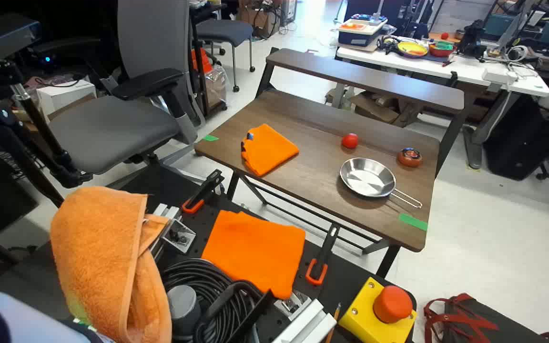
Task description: Move the orange towel on the table backwards
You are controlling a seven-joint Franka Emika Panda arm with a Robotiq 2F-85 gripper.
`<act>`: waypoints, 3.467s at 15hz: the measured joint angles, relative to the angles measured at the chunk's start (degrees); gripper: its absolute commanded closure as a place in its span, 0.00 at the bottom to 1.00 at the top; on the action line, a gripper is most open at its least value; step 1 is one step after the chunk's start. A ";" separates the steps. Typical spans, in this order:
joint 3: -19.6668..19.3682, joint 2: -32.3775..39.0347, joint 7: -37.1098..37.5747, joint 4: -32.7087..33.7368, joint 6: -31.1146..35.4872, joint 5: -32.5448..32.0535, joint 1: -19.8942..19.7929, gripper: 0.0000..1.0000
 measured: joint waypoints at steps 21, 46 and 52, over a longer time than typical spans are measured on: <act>2.08 8.68 5.98 1.19 7.14 0.38 0.03 0.00; 0.71 80.81 26.63 33.67 41.09 -3.86 11.21 0.00; -1.54 91.58 15.53 43.15 36.96 3.65 11.29 0.00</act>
